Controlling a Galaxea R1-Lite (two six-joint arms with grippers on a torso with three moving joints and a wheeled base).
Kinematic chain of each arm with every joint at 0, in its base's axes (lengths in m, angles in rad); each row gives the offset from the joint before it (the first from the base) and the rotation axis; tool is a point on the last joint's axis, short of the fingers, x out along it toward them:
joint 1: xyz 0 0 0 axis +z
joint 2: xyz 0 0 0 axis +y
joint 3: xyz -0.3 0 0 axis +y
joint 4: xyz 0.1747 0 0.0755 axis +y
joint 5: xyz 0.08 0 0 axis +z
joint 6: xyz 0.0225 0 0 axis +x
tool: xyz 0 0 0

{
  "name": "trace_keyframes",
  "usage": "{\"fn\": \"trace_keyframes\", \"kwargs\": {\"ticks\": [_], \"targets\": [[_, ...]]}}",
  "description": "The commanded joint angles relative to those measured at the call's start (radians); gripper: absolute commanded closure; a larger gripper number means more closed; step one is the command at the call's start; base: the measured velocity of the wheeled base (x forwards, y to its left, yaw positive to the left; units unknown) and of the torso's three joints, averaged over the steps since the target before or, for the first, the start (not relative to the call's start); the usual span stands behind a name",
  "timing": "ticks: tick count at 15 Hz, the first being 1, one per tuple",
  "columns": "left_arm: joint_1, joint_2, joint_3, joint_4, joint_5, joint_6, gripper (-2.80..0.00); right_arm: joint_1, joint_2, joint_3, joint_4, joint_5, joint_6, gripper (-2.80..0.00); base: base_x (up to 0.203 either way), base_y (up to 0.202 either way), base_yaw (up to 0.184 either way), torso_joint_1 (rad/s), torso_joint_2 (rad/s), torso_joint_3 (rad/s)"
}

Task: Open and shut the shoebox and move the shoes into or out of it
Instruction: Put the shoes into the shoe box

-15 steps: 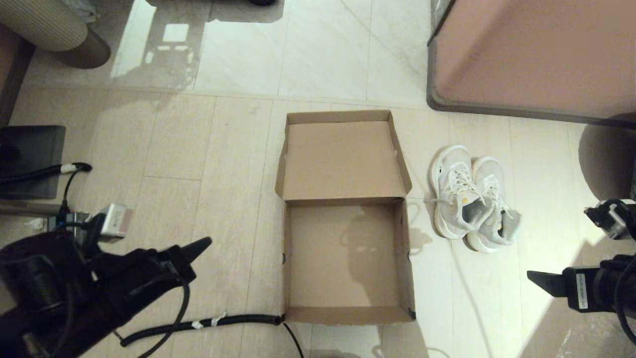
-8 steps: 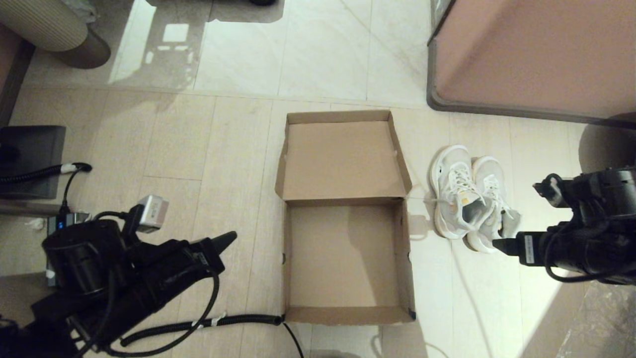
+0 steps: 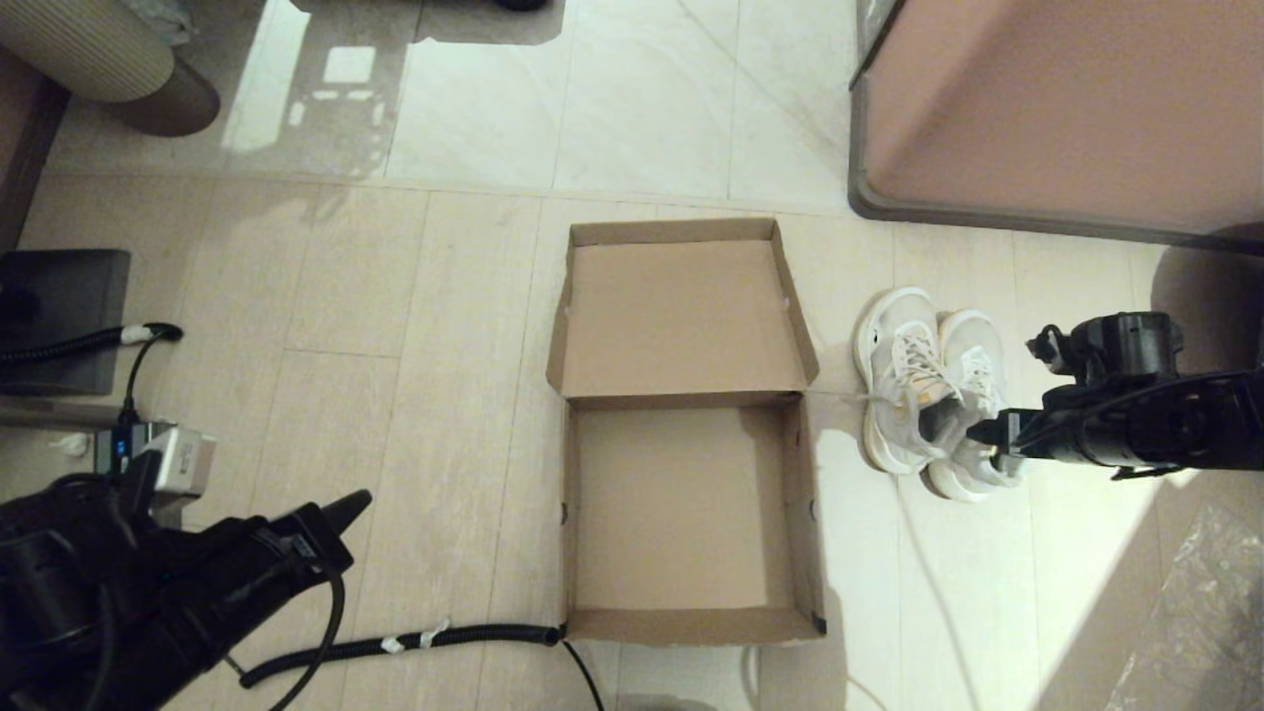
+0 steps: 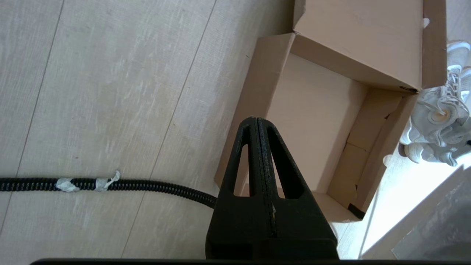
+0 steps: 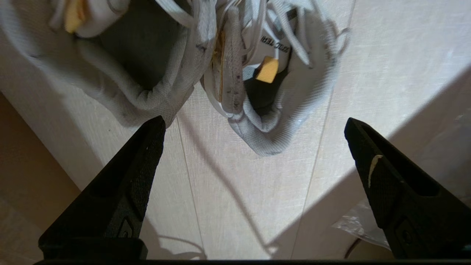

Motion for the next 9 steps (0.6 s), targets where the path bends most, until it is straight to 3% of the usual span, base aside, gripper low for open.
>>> {"fn": "trace_keyframes", "kwargs": {"ticks": [1,5,9], "targets": [[0.002,0.005,-0.005,-0.008,-0.001,-0.001,0.0,-0.02,0.105,-0.02,-0.007,0.013,0.001,-2.8,0.0,0.0,0.0,0.0,0.0,0.0],[0.002,0.003,0.012,-0.007,0.003,0.0,0.0,-0.023,0.247,-0.081,-0.141,0.022,0.004,-2.8,0.0,0.0,0.0,0.0,0.0,0.0],[0.002,0.013,0.01,-0.008,0.003,0.01,0.0,-0.015,0.315,-0.15,-0.158,-0.008,-0.015,-2.8,0.0,0.0,0.0,0.0,0.0,0.0]]}}
